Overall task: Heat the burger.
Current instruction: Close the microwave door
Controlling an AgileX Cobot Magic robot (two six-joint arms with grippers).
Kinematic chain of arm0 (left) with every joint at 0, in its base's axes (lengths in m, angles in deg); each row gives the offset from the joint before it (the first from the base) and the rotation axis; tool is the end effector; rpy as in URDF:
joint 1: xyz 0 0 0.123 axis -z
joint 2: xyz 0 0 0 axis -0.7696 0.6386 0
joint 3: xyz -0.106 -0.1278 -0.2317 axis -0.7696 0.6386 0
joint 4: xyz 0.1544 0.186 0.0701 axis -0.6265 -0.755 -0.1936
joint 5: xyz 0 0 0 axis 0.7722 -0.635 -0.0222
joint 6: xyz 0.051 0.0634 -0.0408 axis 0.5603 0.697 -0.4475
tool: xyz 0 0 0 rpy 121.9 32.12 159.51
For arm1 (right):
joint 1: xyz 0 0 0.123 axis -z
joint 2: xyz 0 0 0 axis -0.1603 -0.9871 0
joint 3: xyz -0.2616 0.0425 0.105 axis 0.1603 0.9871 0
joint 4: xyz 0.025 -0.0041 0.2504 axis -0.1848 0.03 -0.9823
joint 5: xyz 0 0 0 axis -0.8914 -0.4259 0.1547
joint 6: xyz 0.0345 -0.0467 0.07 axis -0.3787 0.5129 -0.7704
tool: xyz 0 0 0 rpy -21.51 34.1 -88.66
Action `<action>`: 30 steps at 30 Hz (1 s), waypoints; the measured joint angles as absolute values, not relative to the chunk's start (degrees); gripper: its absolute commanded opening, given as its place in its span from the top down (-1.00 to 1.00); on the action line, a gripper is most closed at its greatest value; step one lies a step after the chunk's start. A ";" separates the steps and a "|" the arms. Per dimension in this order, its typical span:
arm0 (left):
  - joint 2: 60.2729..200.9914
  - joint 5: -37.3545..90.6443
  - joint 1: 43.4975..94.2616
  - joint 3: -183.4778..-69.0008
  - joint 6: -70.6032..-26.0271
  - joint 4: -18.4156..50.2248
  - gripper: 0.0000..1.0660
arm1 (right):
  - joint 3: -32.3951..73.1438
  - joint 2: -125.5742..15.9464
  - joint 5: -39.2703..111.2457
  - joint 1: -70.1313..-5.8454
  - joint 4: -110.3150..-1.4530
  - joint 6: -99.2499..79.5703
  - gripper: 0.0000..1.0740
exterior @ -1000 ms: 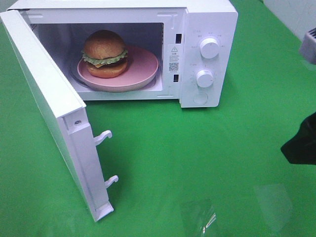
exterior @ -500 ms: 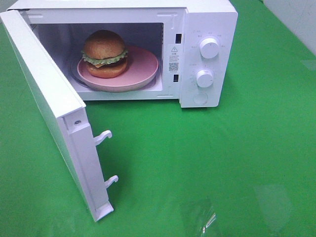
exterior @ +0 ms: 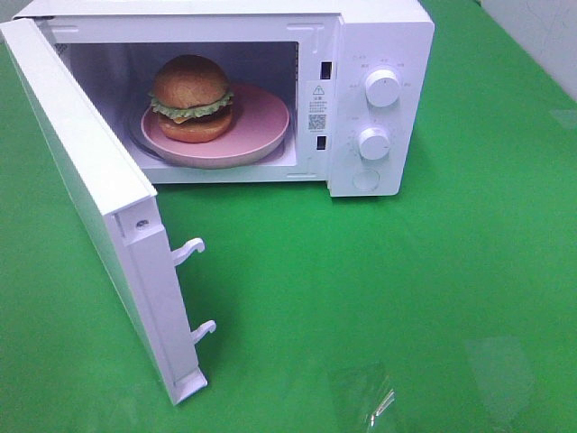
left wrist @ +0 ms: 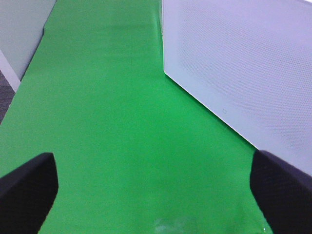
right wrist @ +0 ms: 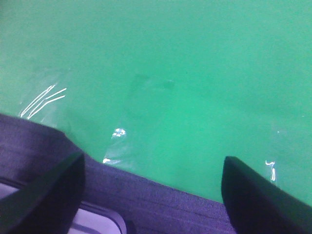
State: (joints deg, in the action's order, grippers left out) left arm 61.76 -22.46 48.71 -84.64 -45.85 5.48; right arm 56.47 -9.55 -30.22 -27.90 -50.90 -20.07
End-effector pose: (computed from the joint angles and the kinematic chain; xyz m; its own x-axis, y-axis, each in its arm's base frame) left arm -0.0055 -0.0060 0.2782 -0.4366 0.0603 -0.8976 0.0608 0.9974 0.0374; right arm 0.0532 0.0108 0.2800 -0.7365 -0.1852 -0.6506 -0.2293 0.9732 -0.0175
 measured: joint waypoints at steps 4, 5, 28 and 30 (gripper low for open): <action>61.76 -22.46 48.71 -84.64 -45.85 5.48 -0.88 | 56.64 -5.71 -29.01 -24.75 -50.90 -19.84 -0.42; 61.76 -22.46 48.71 -84.64 -45.85 5.48 -0.88 | 56.64 -5.71 -29.01 -24.75 -50.90 -19.84 -0.42; 61.76 -22.46 48.71 -84.64 -45.85 5.48 -0.88 | 58.71 12.74 -25.29 -14.38 -52.85 -19.04 -0.32; 61.76 -22.46 48.71 -84.64 -45.85 5.48 -0.88 | 58.71 13.31 -25.29 -14.33 -52.85 -19.04 -0.32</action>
